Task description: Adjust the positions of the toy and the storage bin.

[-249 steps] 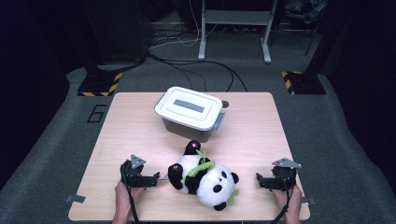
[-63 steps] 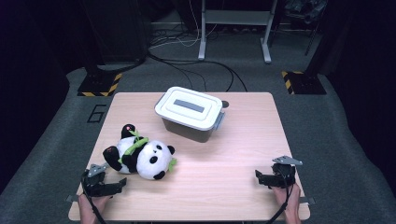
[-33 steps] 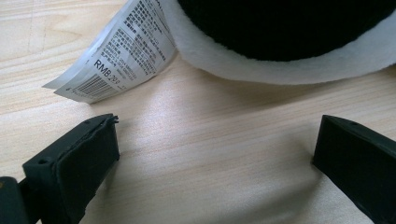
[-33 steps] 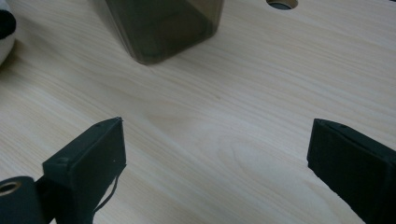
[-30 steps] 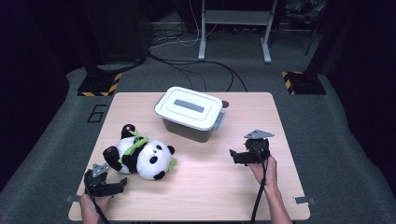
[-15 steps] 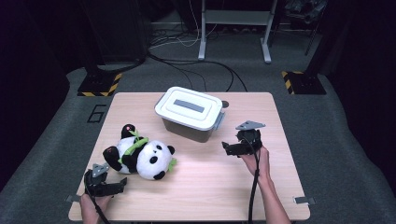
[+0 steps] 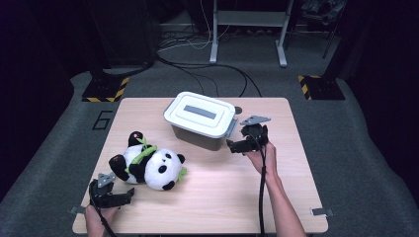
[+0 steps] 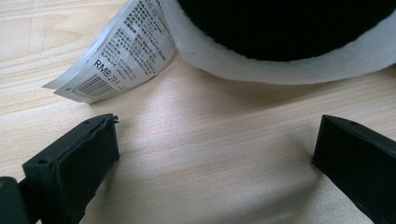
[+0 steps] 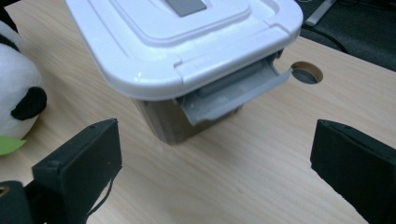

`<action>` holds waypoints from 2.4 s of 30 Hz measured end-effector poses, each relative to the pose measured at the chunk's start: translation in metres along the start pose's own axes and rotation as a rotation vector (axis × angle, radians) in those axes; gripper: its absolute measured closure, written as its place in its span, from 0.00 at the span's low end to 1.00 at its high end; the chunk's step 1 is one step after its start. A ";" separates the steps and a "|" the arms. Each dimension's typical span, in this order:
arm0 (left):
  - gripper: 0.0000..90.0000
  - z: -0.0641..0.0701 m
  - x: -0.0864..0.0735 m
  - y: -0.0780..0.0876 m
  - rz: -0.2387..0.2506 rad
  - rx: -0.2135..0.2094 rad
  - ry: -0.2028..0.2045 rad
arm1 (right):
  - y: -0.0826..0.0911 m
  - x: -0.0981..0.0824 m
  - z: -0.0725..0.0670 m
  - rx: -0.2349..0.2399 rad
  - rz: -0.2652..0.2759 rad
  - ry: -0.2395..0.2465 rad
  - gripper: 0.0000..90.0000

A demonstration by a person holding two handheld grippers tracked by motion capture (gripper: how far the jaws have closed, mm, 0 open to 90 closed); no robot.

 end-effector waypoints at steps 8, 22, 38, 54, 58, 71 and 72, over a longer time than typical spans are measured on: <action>0.00 0.000 0.000 0.000 0.001 0.000 0.001 | -0.011 0.028 -0.006 -0.007 -0.002 0.028 0.05; 0.00 0.000 0.000 0.000 0.001 0.000 0.002 | -0.049 0.065 -0.015 -0.013 -0.046 0.090 0.11; 0.00 0.000 0.000 0.000 0.002 0.000 0.002 | -0.067 0.072 -0.015 0.016 -0.061 0.068 0.11; 0.00 0.000 0.000 0.000 0.000 -0.001 0.004 | -0.047 0.055 0.002 -0.009 -0.086 0.049 0.13; 0.00 0.001 0.000 0.000 0.001 -0.003 0.010 | -0.043 0.052 0.004 -0.015 -0.089 0.049 0.13; 0.00 0.001 0.000 0.000 0.006 -0.001 0.010 | -0.035 0.046 0.009 -0.044 -0.099 0.057 0.14; 0.00 0.001 0.000 0.000 0.006 -0.001 0.010 | -0.035 0.046 0.009 -0.044 -0.099 0.057 0.14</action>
Point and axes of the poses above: each handheld gripper's, and its own axes: y roughly backward along the jaws, x roughly out of its top, z roughly to its right, the point moved 4 cm from there along -y, roughly forward along the jaws, and after that the axes turned 6 degrees about -z, right-handed, at the moved point
